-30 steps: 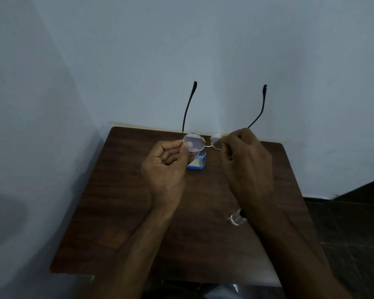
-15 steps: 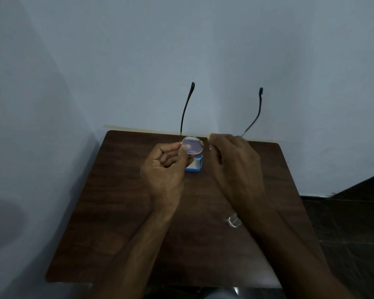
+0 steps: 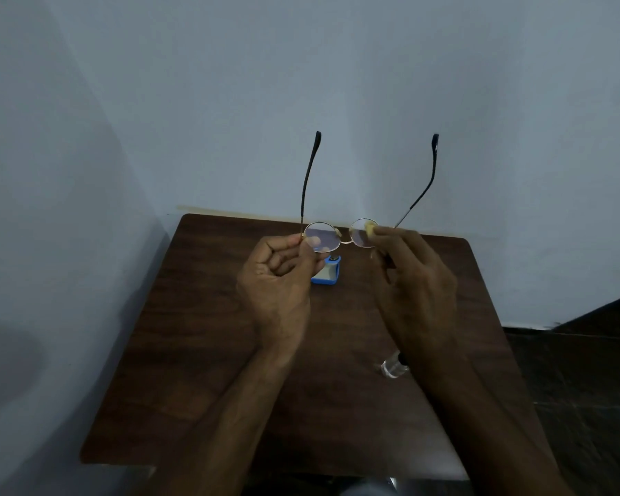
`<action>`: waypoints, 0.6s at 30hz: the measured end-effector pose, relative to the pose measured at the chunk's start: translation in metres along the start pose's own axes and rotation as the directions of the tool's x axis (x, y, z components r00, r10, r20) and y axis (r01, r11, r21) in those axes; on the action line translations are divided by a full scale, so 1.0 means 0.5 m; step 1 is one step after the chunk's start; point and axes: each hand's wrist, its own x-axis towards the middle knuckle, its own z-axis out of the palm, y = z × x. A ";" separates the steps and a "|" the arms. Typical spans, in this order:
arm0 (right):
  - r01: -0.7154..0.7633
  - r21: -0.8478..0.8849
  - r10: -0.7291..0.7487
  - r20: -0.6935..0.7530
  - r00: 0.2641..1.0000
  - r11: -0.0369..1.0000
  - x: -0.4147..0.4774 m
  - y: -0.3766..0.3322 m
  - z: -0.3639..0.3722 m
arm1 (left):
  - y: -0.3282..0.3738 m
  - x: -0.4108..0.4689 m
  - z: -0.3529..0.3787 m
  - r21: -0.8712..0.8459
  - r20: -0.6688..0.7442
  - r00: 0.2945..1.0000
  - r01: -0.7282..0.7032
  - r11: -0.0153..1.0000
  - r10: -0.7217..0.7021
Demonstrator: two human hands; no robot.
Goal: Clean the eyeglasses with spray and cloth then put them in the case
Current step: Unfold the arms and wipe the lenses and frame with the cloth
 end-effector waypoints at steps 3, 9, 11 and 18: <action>0.032 0.026 -0.032 0.000 0.999 0.999 -0.006 -0.018 0.004 | 0.002 -0.003 0.003 -0.006 -0.024 0.999 0.022 1.000 -0.022; -0.008 0.075 0.015 -0.091 0.996 0.997 -0.002 -0.002 0.004 | 0.009 -0.006 0.001 -0.057 -0.018 0.998 0.064 0.996 -0.065; -0.025 0.096 0.036 -0.115 0.993 0.995 0.003 0.000 0.005 | 0.011 -0.009 0.001 -0.072 -0.022 0.997 0.068 0.995 -0.070; -0.047 0.143 0.060 -0.087 0.994 0.989 -0.005 -0.002 0.012 | 0.014 -0.014 -0.001 -0.053 -0.010 0.998 0.058 0.997 -0.059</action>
